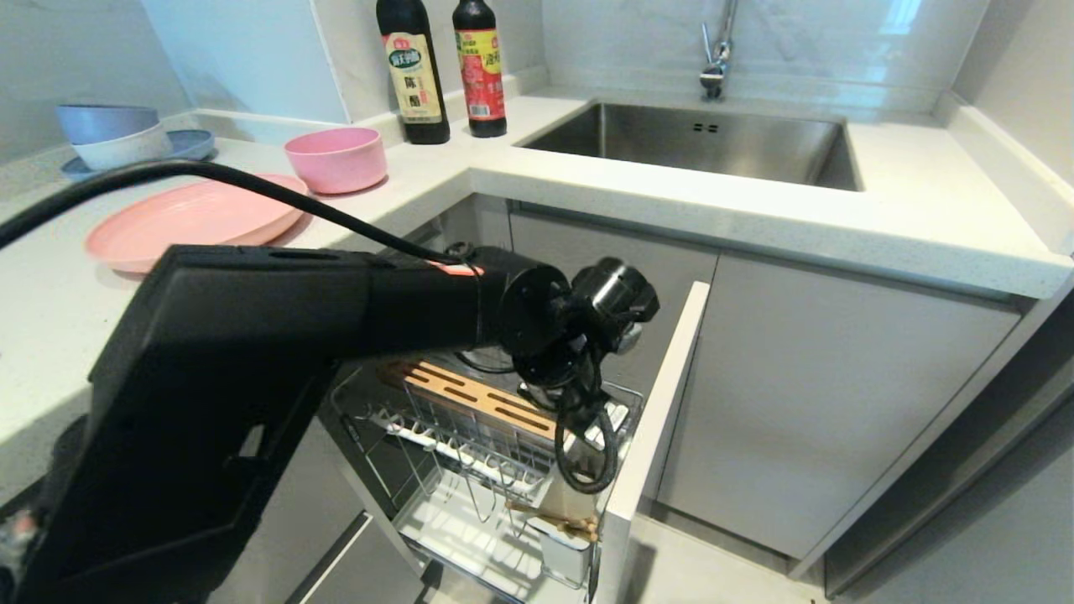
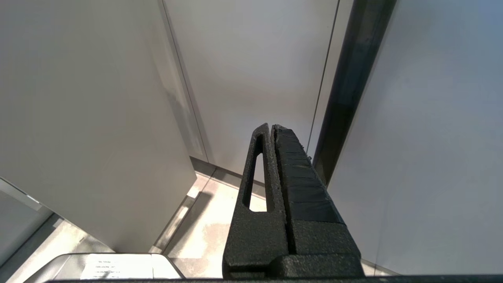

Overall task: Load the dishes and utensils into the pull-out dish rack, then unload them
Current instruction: Pick up the spoon and place it in the cupboard, then pick up the bowl and place it in the cupboard

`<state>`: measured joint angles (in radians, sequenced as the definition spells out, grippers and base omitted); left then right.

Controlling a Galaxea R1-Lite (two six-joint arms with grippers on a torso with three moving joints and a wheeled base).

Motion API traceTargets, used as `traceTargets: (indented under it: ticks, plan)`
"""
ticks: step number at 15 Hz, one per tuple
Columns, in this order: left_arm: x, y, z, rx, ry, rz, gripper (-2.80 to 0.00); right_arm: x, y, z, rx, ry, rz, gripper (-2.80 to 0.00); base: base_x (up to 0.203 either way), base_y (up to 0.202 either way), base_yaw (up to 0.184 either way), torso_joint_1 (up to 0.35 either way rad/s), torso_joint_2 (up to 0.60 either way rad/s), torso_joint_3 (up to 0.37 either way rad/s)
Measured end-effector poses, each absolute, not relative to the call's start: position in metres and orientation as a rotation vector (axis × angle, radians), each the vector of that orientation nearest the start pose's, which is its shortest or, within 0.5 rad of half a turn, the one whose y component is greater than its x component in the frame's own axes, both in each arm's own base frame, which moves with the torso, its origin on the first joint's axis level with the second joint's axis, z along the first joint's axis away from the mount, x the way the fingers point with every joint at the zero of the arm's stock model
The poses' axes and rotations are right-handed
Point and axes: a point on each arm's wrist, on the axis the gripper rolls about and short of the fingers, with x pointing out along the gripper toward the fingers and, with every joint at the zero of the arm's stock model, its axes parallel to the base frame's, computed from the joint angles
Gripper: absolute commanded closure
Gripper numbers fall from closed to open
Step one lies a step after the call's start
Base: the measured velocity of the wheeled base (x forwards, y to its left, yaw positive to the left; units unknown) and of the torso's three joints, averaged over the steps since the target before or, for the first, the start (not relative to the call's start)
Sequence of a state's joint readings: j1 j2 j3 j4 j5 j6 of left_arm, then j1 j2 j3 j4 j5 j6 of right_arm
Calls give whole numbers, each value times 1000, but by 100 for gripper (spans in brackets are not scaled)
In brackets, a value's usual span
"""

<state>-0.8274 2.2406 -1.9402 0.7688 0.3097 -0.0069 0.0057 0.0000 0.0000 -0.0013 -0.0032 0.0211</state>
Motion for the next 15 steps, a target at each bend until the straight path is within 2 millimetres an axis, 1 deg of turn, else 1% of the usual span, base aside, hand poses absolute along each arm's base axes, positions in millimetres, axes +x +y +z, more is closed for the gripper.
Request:
traceTargets:
  ticks: [4,6,9,12,13,15]
  plan:
    - [284,-295,210,432,784,-373,0,-23,0,76,21,-1,2,0,0,0,0,0,0,0]
    - [275,-283,238,347,723,-342,0,-23,0,76,21,-1,3,0,0,0,0,0,0,0]
    - [254,-257,288,168,622,-310,0,-23,0,76,21,-1,3,0,0,0,0,0,0,0]
    - [229,-225,339,-62,487,-261,0,-23,0,76,21,-1,3,0,0,0,0,0,0,0]
    - [223,-212,354,-146,430,-237,0,-23,0,76,21,-1,3,0,0,0,0,0,0,0]
    - [220,-188,381,-278,298,-186,0,-23,0,76,21,-1,3,0,0,0,0,0,0,0]
